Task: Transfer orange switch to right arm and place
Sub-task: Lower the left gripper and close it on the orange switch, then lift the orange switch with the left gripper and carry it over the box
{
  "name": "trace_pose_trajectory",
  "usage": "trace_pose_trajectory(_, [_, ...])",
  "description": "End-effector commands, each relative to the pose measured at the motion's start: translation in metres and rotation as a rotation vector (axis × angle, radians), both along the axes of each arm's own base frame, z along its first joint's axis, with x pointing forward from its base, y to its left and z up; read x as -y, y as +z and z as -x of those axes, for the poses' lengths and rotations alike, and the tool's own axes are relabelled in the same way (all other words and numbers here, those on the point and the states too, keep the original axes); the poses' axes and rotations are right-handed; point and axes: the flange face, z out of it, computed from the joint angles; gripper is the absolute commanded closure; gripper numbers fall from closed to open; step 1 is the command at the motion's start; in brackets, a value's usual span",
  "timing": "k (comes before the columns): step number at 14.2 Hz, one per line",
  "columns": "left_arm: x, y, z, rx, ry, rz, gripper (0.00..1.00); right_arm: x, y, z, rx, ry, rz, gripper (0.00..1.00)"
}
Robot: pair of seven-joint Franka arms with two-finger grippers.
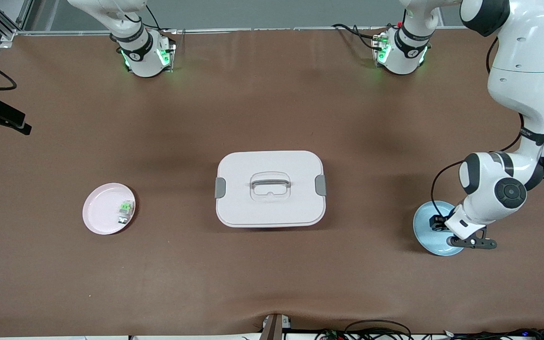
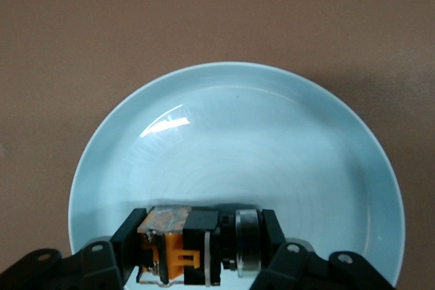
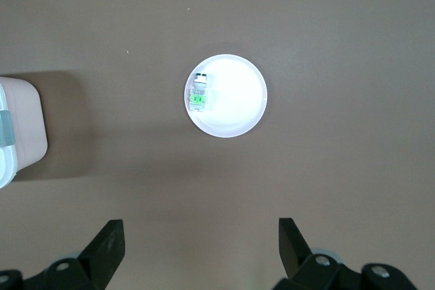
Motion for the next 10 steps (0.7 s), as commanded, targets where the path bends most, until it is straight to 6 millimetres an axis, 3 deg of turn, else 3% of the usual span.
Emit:
trace_pose_trajectory(1, [0.003, 0.024, -0.001, 0.027, -0.02, -0.007, 1.0, 0.004, 0.006, 0.004, 0.009, -0.017, 0.004, 0.0])
trace_pose_trajectory(6, [0.023, 0.066, -0.003, 0.021, -0.018, 0.013, 1.0, 0.005, 0.007, 0.003, 0.018, -0.018, 0.002, 0.0])
trace_pose_trajectory(10, [0.037, 0.099, -0.002, 0.024, 0.032, 0.093, 1.0, 0.018, 0.008, 0.003, 0.025, -0.043, -0.003, 0.0])
